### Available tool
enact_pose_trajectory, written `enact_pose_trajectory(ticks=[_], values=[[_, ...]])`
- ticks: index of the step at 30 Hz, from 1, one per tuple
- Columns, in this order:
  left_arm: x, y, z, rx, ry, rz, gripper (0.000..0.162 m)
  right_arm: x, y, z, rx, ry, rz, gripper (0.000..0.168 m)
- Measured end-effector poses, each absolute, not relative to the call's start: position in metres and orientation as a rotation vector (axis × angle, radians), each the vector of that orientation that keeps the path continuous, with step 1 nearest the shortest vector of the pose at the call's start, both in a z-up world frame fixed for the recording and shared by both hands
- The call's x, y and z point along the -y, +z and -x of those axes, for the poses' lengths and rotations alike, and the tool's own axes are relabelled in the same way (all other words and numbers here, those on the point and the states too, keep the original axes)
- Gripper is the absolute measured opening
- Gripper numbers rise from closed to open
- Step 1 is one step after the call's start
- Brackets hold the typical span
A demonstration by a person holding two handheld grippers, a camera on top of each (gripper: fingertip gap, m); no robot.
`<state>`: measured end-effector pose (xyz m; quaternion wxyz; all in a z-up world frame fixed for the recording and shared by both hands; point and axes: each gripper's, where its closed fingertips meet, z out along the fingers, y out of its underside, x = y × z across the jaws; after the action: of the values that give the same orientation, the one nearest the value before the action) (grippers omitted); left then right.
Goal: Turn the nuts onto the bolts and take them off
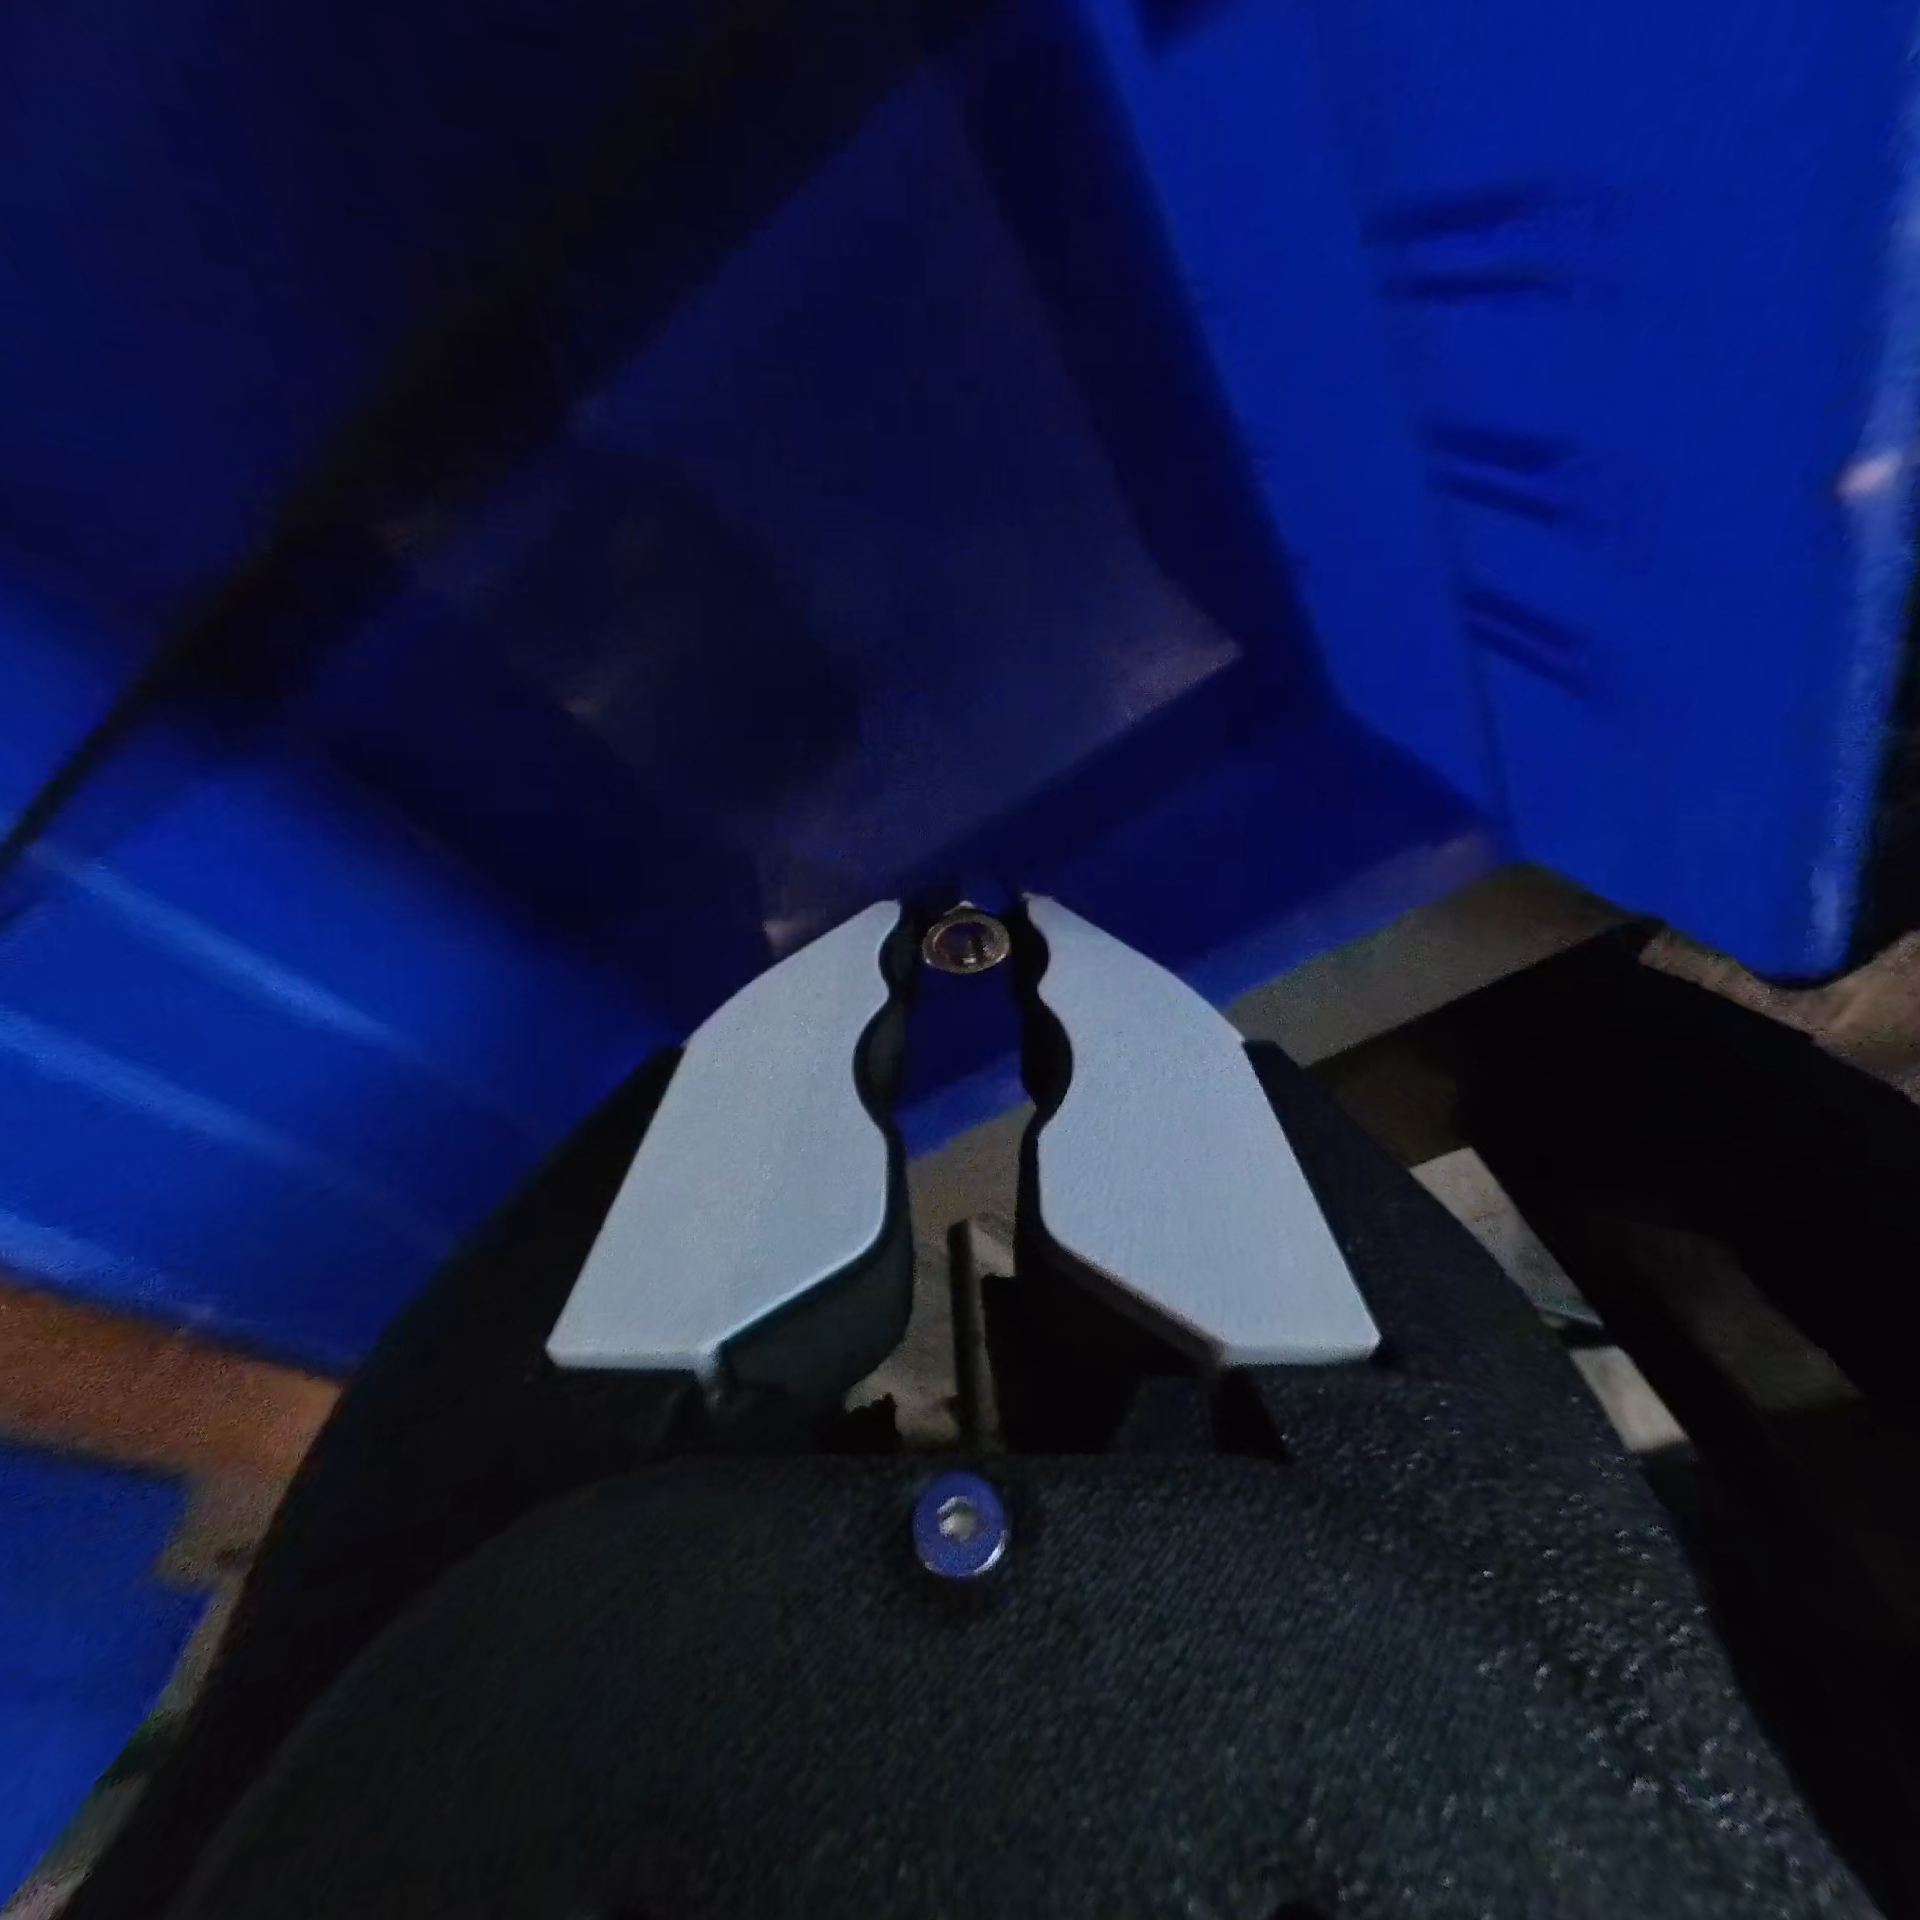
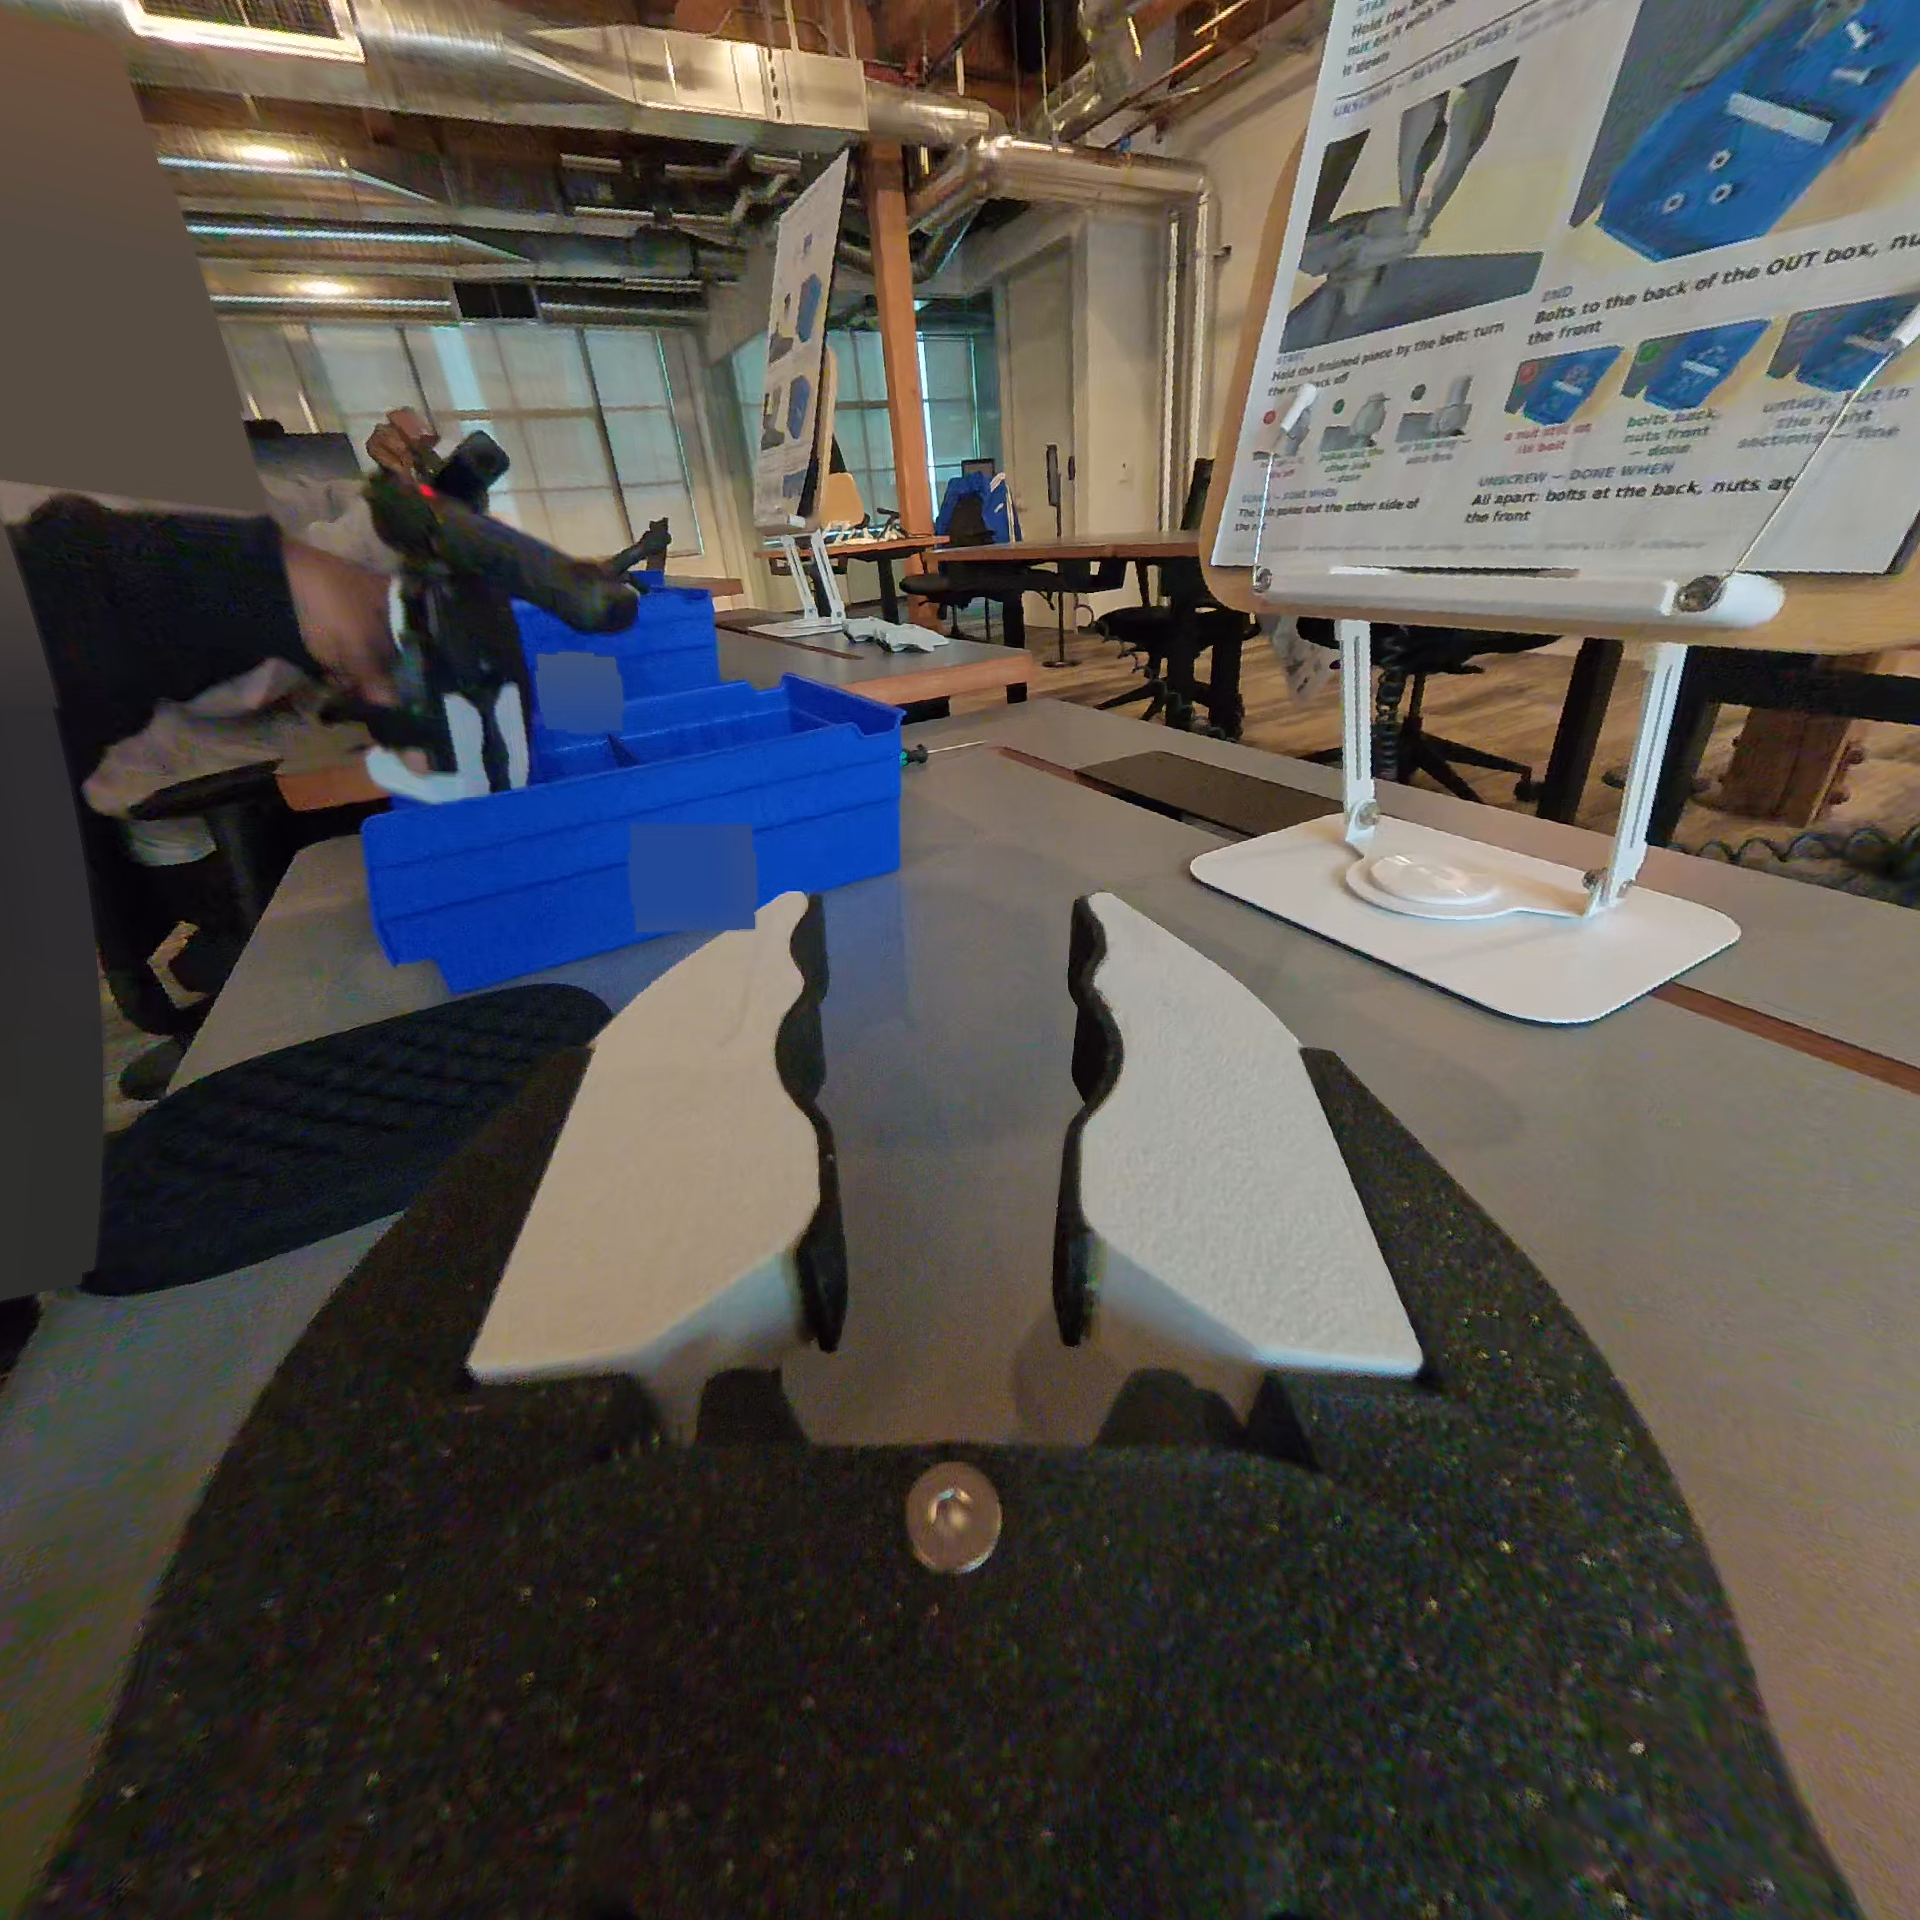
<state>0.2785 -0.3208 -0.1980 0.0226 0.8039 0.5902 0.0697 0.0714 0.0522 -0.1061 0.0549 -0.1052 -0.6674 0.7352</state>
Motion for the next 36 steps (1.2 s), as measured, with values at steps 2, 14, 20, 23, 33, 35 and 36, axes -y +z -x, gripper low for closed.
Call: enact_pose_trajectory(ticks=[2, 14, 20, 23, 33, 35, 36], values=[[0.319, -0.168, -0.272, -1.793, 0.104, -2.529, 0.017, -0.051, -0.107, -0.071, 2.029, 2.233, 0.322, 0.044], [0.119, -0.102, -0.202, -1.005, -0.190, -3.091, 0.017, -0.068, -0.116, -0.043, 1.961, 2.076, 0.517, 0.042], [0.036, -0.143, -0.171, -0.757, -0.118, -3.219, 0.017, -0.078, -0.130, -0.025, 1.966, 2.016, 0.703, 0.042], [0.014, -0.166, -0.156, -0.688, -0.082, -3.238, 0.017, -0.081, -0.133, -0.021, 1.968, 1.997, 0.733, 0.042], [0.000, -0.232, -0.137, -0.595, -0.015, -3.137, 0.017, -0.085, -0.137, -0.016, 1.960, 2.003, 0.799, 0.042], [0.000, -0.237, -0.137, -0.579, -0.012, -3.120, 0.017, -0.086, -0.137, -0.015, 1.961, 1.999, 0.803, 0.042], [0.001, -0.240, -0.136, -0.576, -0.009, -3.116, 0.017, -0.086, -0.138, -0.015, 1.965, 2.000, 0.804, 0.042]])
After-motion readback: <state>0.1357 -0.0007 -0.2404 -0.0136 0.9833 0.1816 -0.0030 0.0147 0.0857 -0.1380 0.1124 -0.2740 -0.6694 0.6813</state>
